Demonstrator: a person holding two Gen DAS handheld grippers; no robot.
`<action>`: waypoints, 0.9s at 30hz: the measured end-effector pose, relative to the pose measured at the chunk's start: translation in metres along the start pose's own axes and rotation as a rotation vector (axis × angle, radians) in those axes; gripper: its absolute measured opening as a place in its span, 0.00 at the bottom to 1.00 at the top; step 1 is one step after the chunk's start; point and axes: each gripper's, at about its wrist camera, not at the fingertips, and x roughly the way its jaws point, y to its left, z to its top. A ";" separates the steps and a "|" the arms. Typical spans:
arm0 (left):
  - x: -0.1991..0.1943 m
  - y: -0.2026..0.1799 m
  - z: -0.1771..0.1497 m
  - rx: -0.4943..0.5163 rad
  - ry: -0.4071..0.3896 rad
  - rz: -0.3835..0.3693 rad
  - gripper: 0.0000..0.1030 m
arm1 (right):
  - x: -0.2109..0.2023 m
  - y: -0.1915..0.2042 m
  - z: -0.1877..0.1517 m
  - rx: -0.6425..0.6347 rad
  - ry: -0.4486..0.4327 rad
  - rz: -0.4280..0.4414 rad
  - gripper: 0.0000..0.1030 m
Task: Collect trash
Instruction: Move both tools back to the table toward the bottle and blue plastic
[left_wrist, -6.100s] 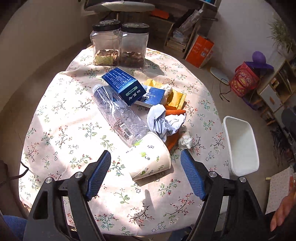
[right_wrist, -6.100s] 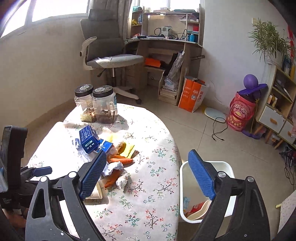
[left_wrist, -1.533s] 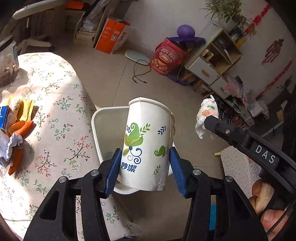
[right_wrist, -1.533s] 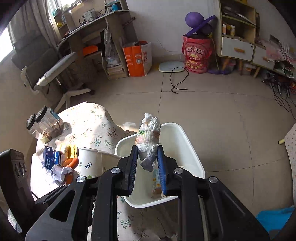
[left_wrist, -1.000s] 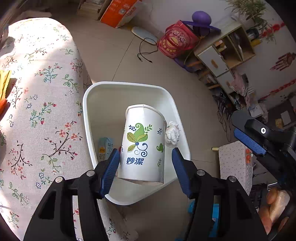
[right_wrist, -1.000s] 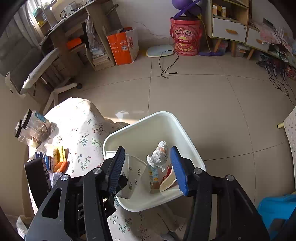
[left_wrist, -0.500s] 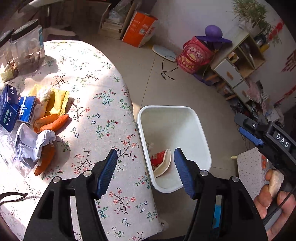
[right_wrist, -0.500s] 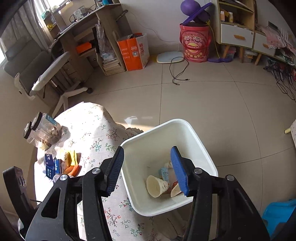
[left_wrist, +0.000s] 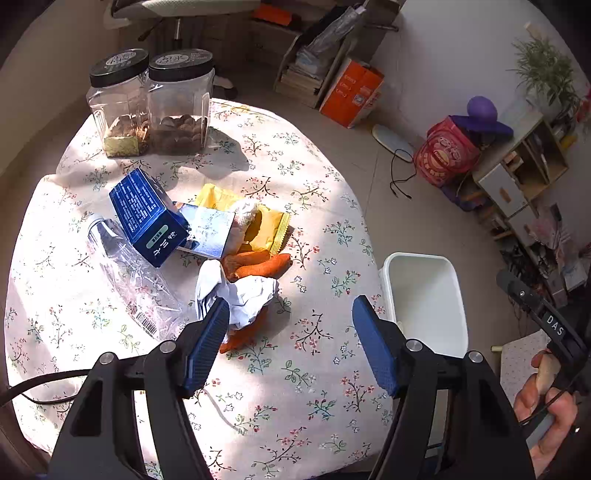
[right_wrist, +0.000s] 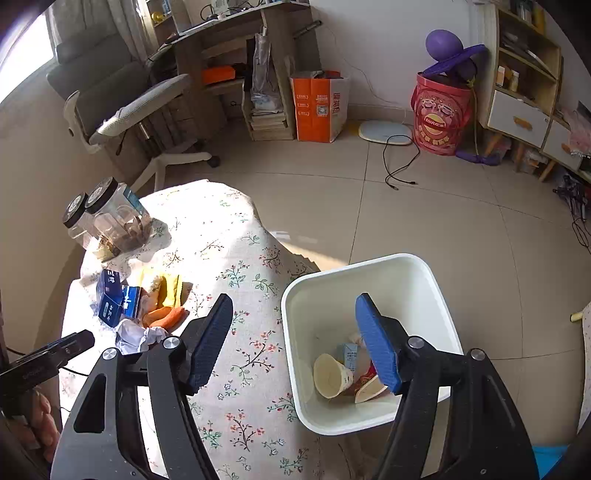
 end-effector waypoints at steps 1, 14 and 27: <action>0.001 0.009 0.000 -0.020 0.001 0.005 0.66 | 0.003 0.005 -0.001 -0.015 0.011 0.001 0.65; 0.017 0.111 -0.002 -0.237 0.057 0.057 0.66 | 0.043 0.109 -0.017 -0.235 0.106 0.053 0.74; 0.030 0.152 -0.007 -0.328 0.104 0.021 0.69 | 0.082 0.132 -0.024 -0.084 0.223 0.184 0.74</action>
